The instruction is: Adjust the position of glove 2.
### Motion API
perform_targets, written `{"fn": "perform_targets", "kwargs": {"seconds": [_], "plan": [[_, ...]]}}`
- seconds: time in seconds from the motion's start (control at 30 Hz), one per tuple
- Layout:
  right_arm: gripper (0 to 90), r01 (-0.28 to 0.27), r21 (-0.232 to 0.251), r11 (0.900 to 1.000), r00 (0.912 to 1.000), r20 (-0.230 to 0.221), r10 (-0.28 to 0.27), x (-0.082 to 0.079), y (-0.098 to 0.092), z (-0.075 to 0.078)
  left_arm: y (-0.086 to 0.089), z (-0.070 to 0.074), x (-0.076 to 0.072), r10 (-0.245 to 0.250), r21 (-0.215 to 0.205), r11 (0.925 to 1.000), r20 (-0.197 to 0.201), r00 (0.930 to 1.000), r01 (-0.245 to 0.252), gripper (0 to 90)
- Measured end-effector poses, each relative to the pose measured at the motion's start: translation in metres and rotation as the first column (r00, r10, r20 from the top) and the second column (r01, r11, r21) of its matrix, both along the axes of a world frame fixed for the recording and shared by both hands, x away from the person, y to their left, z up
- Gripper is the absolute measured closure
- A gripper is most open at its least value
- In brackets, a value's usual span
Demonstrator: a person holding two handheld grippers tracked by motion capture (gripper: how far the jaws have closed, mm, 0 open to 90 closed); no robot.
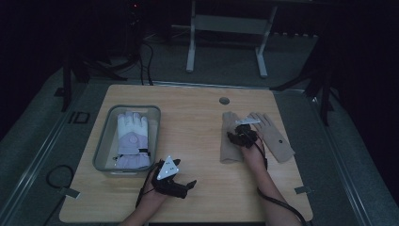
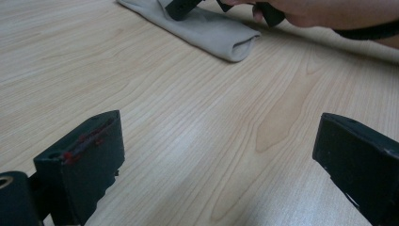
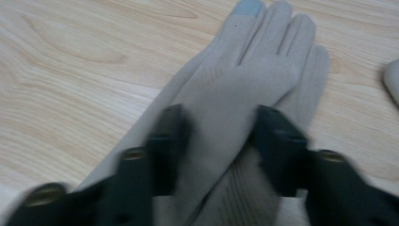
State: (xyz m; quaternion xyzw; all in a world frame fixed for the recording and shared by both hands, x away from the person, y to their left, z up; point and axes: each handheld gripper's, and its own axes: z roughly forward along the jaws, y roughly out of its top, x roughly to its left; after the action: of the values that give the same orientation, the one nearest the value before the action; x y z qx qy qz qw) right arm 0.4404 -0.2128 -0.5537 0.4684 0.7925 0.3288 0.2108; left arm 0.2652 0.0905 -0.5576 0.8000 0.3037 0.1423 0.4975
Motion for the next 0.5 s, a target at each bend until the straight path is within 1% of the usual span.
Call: {"fn": "perform_targets", "kwargs": {"seconds": [0.07, 0.1, 0.13, 0.17, 0.23, 0.3, 0.33, 0.4, 0.47, 0.5], "plan": [[74.7, 0.004, 0.003, 1.0, 1.0, 0.002, -0.004, -0.003, 0.003, 0.0, 0.0, 0.0, 0.0, 0.002, 0.001, 1.0, 0.002, 1.0, -0.002, 2.7], [76.1, 0.008, 0.007, 1.0, 1.0, -0.003, -0.008, -0.004, 0.006, 0.001, 0.0, 0.0, 0.0, 0.001, -0.001, 1.0, -0.001, 1.0, -0.001, 2.7], [77.0, 0.02, 0.025, 0.999, 0.9997, -0.014, -0.02, -0.005, 0.007, 0.001, 0.0, -0.001, 0.0, 0.0, 0.0, 1.0, -0.002, 1.0, 0.0, 2.7], [77.6, 0.032, 0.054, 0.998, 0.9992, -0.027, -0.031, -0.005, 0.008, 0.003, 0.0, -0.001, 0.0, -0.002, 0.004, 1.0, -0.003, 1.0, 0.002, 2.7], [78.2, 0.044, 0.09, 0.995, 0.9982, -0.046, -0.04, -0.008, 0.012, 0.007, -0.001, -0.001, 0.0, -0.005, 0.007, 1.0, -0.005, 1.0, 0.005, 2.7], [78.5, 0.052, 0.124, 0.991, 0.9982, -0.037, -0.047, -0.013, 0.018, 0.013, -0.001, -0.001, 0.0, -0.005, 0.007, 1.0, -0.004, 1.0, 0.005, 2.7], [78.5, 0.044, 0.138, 0.989, 0.9986, -0.037, -0.039, -0.016, 0.022, 0.017, -0.001, -0.001, 0.0, -0.006, 0.008, 0.9999, -0.003, 1.0, 0.006, 2.7], [78.6, 0.038, 0.148, 0.988, 0.9991, -0.021, -0.036, -0.022, 0.03, 0.027, -0.001, 0.0, 0.0, -0.004, 0.009, 0.9999, 0.002, 1.0, 0.004, 2.7], [78.7, 0.034, 0.175, 0.984, 0.9994, -0.01, -0.033, -0.03, 0.036, 0.037, -0.001, 0.0, 0.0, -0.001, 0.007, 1.0, 0.006, 1.0, 0.001, 2.7], [78.7, 0.035, 0.18, 0.983, 0.9994, 0.002, -0.036, -0.035, 0.04, 0.041, 0.0, 0.0, 0.0, 0.0, 0.007, 1.0, 0.007, 1.0, 0.0, 2.7]]}}
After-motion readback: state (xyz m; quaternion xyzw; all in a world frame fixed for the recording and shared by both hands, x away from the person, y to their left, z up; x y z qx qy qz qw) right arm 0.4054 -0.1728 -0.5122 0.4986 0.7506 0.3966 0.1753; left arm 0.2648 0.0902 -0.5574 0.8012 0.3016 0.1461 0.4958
